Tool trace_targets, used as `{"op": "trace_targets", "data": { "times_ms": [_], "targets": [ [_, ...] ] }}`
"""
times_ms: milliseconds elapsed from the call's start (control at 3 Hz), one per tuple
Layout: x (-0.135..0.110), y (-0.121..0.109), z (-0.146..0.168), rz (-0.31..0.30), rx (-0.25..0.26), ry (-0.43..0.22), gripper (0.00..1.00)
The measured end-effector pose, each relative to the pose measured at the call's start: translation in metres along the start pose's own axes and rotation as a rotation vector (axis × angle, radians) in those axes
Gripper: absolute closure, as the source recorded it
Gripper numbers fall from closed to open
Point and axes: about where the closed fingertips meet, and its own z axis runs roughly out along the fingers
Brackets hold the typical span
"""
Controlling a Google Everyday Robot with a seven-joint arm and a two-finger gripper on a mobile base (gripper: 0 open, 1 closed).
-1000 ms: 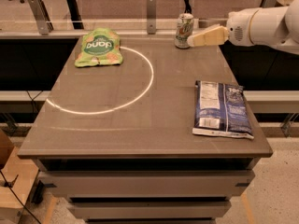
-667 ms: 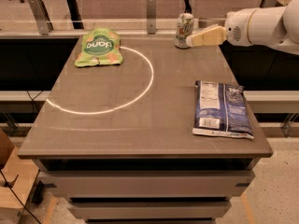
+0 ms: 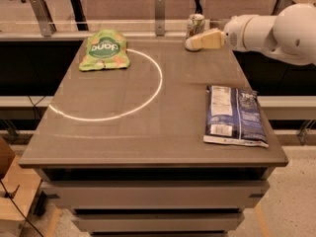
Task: Move 7up can near blue chip bag
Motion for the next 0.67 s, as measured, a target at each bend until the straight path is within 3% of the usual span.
{"op": "trace_targets", "data": {
  "times_ms": [667],
  "targets": [
    [0.007, -0.017, 0.053, 0.107, 0.071, -0.105, 0.0]
  ]
}}
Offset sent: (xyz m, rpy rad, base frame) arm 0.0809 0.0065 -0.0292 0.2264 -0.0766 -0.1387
